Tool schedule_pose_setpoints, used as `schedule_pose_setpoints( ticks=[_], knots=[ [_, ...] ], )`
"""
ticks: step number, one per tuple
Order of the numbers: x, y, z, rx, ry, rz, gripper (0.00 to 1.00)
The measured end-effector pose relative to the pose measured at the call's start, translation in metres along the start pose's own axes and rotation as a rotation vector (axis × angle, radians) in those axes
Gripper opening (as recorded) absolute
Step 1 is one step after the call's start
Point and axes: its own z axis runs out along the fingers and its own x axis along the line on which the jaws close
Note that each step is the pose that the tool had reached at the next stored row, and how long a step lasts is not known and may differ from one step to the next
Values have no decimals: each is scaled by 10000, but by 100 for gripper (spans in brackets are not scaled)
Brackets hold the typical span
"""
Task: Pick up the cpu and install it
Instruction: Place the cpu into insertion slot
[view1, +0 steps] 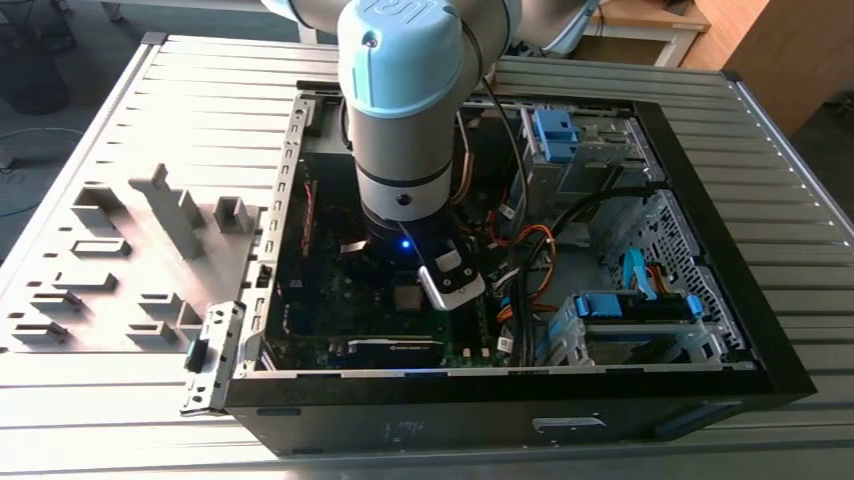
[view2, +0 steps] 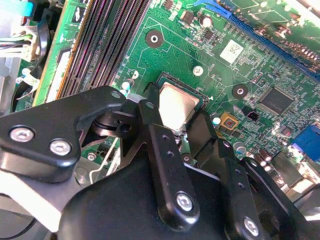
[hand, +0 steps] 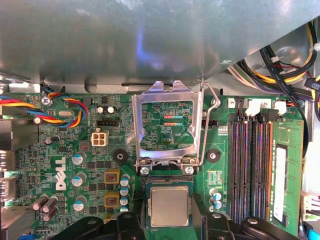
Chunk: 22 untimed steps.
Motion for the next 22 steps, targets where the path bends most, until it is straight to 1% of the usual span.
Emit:
schedule_pose_setpoints(
  ticks=[4,5,11,14,17,19,22],
  knots=[
    [-1,1,3,-5,-4,0,49],
    [0,0,2,-4,-2,-1,55],
    [0,-1,5,2,4,1,55],
    [0,-1,17,4,33,-2,55],
    [-4,-3,26,3,102,-5,55],
    [-3,-4,30,2,131,-4,55],
    [-3,-5,31,4,138,-3,55]
  ],
)
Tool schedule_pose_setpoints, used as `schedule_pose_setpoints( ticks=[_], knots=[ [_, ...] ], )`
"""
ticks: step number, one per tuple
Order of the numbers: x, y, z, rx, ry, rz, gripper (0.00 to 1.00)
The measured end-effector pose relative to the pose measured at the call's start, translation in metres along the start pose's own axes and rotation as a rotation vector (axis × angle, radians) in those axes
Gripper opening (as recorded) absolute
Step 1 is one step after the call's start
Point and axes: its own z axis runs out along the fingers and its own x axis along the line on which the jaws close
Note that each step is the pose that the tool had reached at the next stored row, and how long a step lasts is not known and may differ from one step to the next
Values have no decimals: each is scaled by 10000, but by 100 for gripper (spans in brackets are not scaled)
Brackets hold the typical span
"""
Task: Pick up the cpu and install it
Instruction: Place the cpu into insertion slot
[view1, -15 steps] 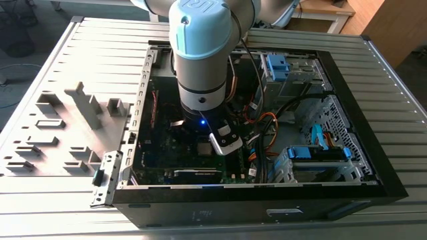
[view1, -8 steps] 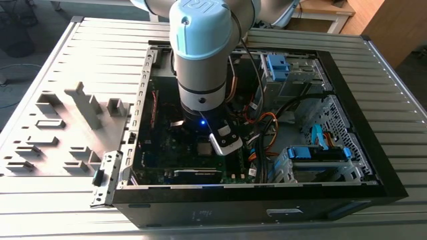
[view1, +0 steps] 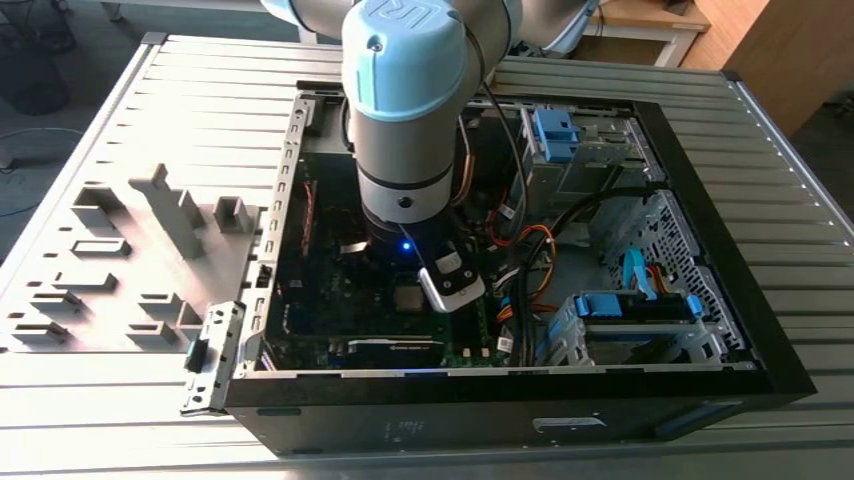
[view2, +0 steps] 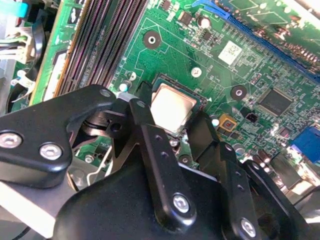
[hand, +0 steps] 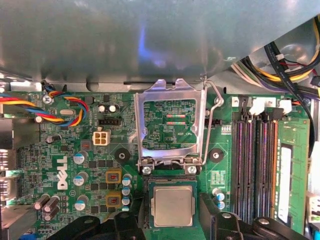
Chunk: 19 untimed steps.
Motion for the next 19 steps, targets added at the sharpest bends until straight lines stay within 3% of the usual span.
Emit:
schedule_pose_setpoints(
  ticks=[19],
  knots=[
    [-4,-3,-20,-15,-11,14,50]
  ],
)
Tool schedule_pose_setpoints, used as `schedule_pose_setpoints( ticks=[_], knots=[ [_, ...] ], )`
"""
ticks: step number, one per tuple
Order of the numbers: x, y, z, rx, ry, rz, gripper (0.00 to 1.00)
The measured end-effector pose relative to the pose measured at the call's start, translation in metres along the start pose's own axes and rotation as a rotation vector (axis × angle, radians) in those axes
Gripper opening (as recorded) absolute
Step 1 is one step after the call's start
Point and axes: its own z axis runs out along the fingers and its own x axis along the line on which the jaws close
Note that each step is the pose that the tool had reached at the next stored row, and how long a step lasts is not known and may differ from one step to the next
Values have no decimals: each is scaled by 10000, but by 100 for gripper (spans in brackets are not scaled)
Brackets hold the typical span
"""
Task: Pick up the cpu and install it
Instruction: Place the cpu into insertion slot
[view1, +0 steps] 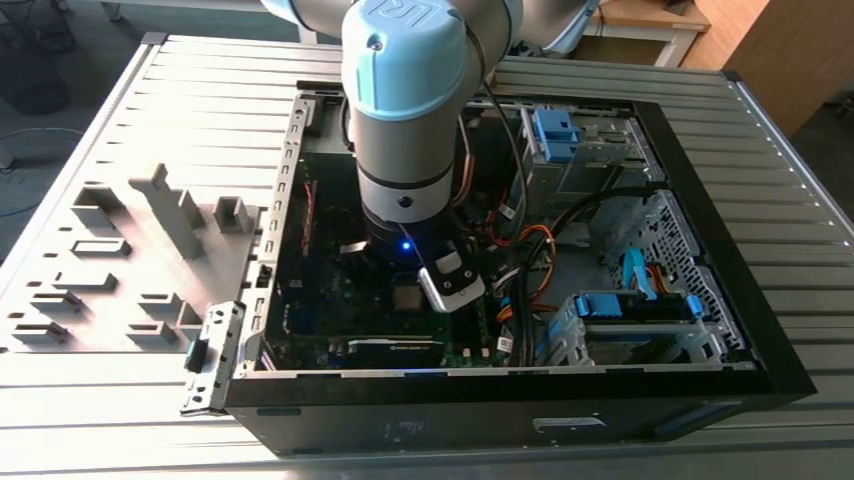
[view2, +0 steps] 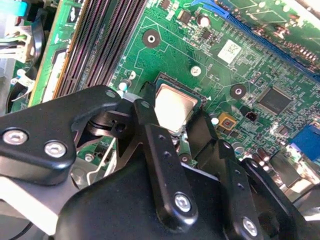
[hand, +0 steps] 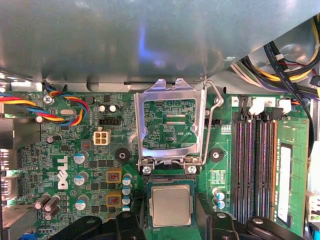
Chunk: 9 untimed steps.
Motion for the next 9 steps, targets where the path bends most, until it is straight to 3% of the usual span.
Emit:
schedule_pose_setpoints(
  ticks=[9],
  knots=[
    [-1,-2,-33,16,10,61,50]
  ],
)
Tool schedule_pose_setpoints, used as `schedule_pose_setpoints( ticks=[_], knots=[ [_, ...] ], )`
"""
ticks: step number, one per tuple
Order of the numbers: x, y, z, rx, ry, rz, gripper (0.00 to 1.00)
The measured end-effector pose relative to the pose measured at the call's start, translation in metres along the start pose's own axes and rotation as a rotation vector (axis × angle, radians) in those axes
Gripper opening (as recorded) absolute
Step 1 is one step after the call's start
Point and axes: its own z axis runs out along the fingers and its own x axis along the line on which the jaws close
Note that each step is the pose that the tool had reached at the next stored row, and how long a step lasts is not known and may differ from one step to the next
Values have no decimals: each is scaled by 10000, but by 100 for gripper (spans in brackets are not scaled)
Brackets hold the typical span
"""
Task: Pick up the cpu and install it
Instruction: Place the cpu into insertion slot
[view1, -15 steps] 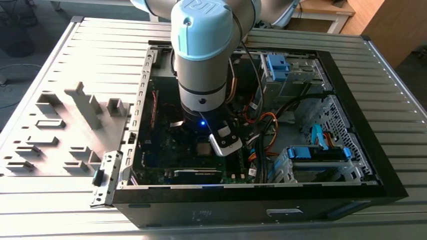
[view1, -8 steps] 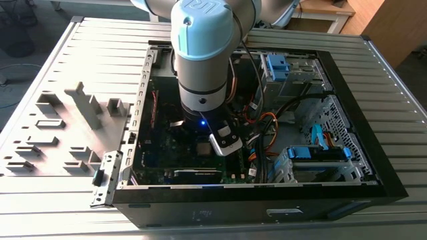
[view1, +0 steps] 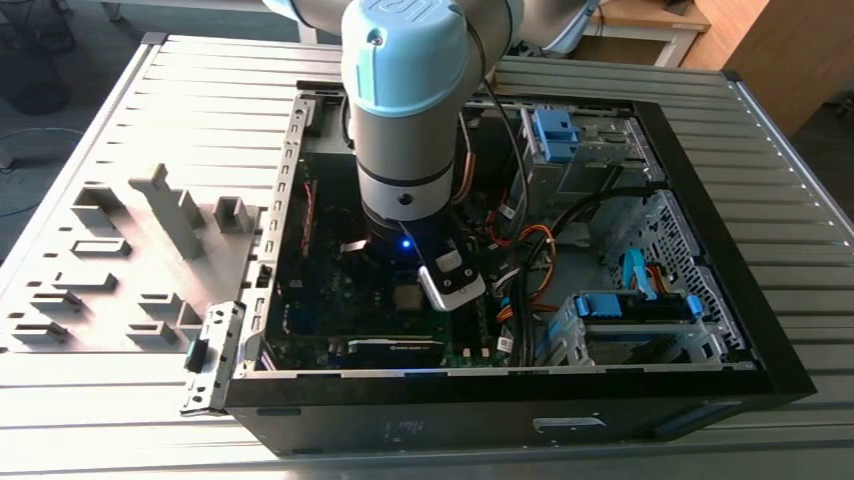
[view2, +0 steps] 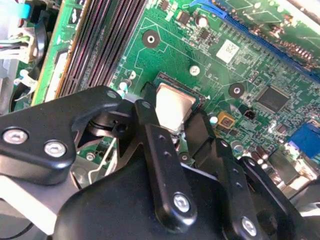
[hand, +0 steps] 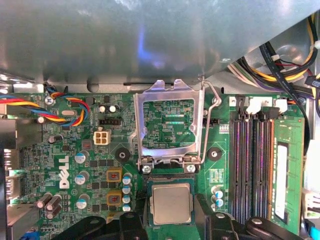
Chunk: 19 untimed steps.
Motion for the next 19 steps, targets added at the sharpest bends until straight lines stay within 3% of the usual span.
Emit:
schedule_pose_setpoints(
  ticks=[19],
  knots=[
    [-10,1,35,34,23,7,50]
  ],
)
